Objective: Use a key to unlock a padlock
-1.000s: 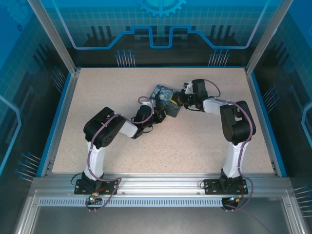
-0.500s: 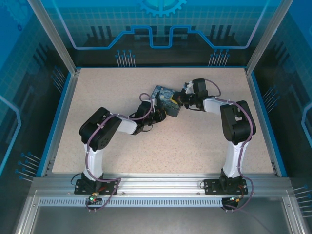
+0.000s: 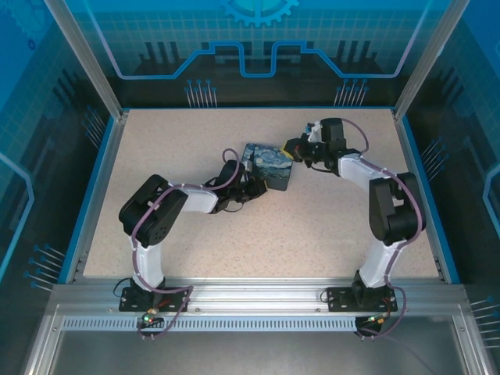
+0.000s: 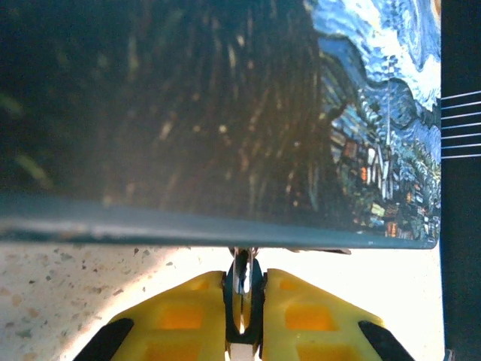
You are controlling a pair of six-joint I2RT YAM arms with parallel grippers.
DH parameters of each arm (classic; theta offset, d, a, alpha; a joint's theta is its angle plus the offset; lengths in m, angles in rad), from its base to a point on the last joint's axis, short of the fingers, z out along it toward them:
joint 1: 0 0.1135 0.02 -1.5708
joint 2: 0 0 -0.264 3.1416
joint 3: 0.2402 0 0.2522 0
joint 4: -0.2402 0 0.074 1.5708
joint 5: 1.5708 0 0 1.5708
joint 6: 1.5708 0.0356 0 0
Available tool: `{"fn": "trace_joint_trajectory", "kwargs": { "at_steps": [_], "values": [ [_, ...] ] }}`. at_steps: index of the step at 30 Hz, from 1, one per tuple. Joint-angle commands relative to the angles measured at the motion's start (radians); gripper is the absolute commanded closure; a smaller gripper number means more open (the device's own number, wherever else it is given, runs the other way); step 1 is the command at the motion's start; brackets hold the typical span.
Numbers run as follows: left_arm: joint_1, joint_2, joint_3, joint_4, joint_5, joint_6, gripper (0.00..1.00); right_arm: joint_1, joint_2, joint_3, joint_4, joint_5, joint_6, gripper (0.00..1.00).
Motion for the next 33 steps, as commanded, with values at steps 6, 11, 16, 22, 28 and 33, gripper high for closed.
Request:
{"fn": "trace_joint_trajectory", "kwargs": {
  "at_steps": [6, 11, 16, 22, 28, 33],
  "values": [
    [0.011, -0.037, 0.037, -0.029, 0.035, -0.126, 1.00, -0.002, -0.167, -0.138, 0.024, -0.007, 0.031, 1.00],
    [0.016, -0.033, 0.054, -0.010, 0.059, -0.205, 1.00, 0.017, -0.276, -0.253, 0.040, 0.016, 0.042, 1.00],
    [0.026, -0.030, 0.066, 0.020, 0.102, -0.299, 1.00, 0.052, -0.384, -0.397, 0.046, 0.072, 0.055, 1.00],
    [0.029, -0.033, 0.039, 0.134, 0.125, -0.417, 1.00, 0.095, -0.466, -0.504, 0.057, 0.140, 0.082, 1.00],
    [0.029, -0.064, 0.008, 0.183, 0.100, -0.459, 1.00, 0.139, -0.482, -0.563, 0.136, 0.168, 0.139, 1.00],
    [0.025, -0.089, -0.026, 0.232, 0.074, -0.475, 1.00, 0.162, -0.466, -0.582, 0.159, 0.172, 0.166, 1.00]
  ]
}}
